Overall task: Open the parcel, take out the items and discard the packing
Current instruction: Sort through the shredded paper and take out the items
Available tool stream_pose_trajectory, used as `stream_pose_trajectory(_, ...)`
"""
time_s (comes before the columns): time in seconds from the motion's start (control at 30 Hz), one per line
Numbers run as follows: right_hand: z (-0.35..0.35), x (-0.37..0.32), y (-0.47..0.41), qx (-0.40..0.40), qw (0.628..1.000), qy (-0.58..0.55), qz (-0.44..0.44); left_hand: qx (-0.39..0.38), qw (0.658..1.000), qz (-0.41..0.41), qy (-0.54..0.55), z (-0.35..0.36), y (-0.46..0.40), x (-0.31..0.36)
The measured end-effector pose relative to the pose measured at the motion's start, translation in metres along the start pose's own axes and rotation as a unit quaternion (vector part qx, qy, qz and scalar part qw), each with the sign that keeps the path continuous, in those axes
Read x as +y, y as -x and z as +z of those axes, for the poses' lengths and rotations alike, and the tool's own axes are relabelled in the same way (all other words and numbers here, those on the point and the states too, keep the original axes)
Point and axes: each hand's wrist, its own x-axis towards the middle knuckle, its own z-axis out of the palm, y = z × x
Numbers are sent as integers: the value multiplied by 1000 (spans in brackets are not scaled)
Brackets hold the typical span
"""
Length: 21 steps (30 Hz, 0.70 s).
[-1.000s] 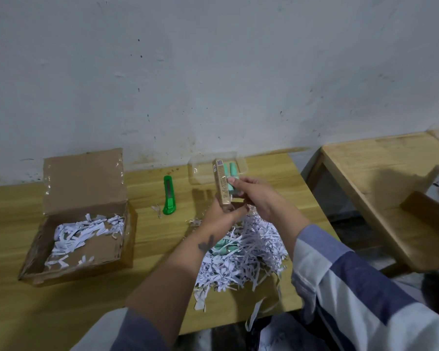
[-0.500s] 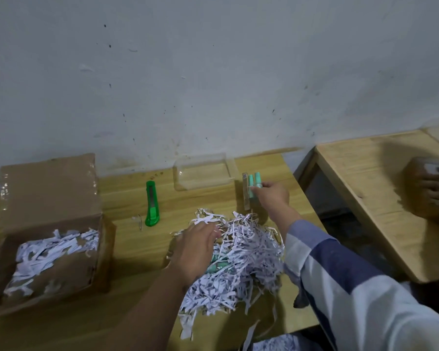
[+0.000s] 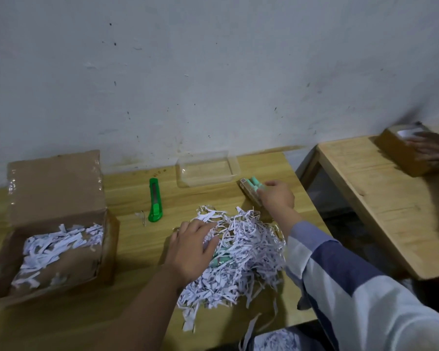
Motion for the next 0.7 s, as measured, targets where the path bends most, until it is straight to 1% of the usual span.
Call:
stream_pose_trajectory(0.07,-4,-3,19,15,997,33,-70,19,1000,2,4,-4,5,-1)
stream_pose_trajectory(0.1,-4,-4,31,-3,994,20,-108,38,999,6,6,-7,8,-1)
stream_pose_trajectory(0.17,-2,-5,60,-70,979,-3,-193,82,997,7,7,-11,16,-2)
stream_pose_trajectory(0.23,2,-3,92,-136,952,4,-276,99,995,3,5,-13,25,-2)
stream_pose_trajectory(0.3,9,0,119,-191,919,17,-345,88,996,-5,5,-13,33,0)
stream_pose_trajectory(0.37,19,8,134,-226,887,69,-396,84,996,-22,7,-10,41,-2)
stream_pose_trajectory(0.43,26,17,139,-238,860,154,-425,67,996,-54,6,-6,46,-7)
stream_pose_trajectory(0.47,28,22,138,-229,851,190,-433,45,997,-69,-3,-4,48,-9)
stream_pose_trajectory(0.57,25,33,131,-203,851,248,-416,-5,996,-77,-39,1,53,-17)
stream_pose_trajectory(0.63,23,36,129,-210,847,288,-396,-12,996,-73,-42,2,55,-20)
stream_pose_trajectory(0.7,24,36,129,-200,839,313,-398,-16,996,-74,-40,3,56,-21)
